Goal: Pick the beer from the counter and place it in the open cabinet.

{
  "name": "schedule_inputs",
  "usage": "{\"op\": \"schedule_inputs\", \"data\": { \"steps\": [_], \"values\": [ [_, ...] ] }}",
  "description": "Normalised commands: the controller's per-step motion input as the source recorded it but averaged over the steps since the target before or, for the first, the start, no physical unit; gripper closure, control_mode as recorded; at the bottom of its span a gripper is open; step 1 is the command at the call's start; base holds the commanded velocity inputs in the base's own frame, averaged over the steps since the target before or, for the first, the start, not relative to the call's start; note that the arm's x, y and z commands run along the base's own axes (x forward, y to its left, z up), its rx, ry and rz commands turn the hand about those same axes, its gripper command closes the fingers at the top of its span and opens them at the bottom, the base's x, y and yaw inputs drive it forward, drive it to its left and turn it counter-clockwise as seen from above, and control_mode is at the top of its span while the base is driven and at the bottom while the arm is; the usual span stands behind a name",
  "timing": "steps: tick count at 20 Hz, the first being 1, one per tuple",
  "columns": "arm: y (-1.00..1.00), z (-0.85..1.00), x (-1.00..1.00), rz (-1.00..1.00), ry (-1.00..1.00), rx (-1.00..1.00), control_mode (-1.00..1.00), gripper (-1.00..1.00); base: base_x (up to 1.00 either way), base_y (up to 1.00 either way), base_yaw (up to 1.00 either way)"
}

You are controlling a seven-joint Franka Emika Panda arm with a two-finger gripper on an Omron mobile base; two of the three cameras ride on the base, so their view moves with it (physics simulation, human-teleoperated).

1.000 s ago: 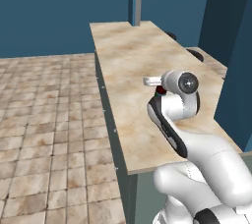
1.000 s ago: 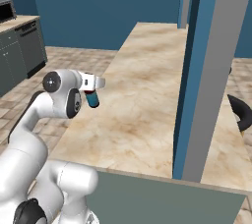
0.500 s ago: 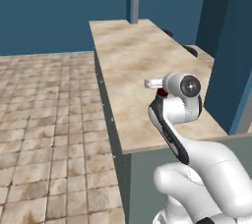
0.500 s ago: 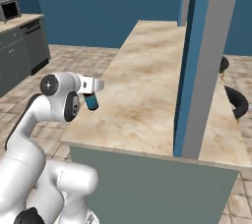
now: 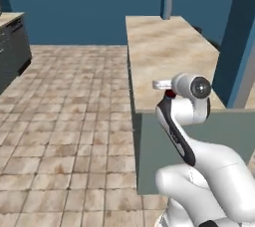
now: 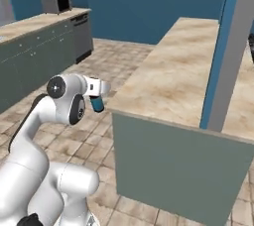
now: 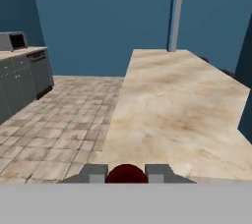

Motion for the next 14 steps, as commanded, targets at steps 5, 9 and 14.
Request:
{"op": "schedule_inputs", "data": {
  "steps": [5, 9, 14],
  "values": [
    [0.00, 0.00, 0.00, 0.00, 0.00, 0.00, 1.00, 1.00, -0.67, -0.01, 0.81],
    [0.00, 0.00, 0.00, 0.00, 0.00, 0.00, 1.00, 1.00, -0.49, 0.00, 0.85],
    [0.00, 0.00, 0.00, 0.00, 0.00, 0.00, 1.00, 1.00, -0.29, 0.00, 0.91]
  ]
}}
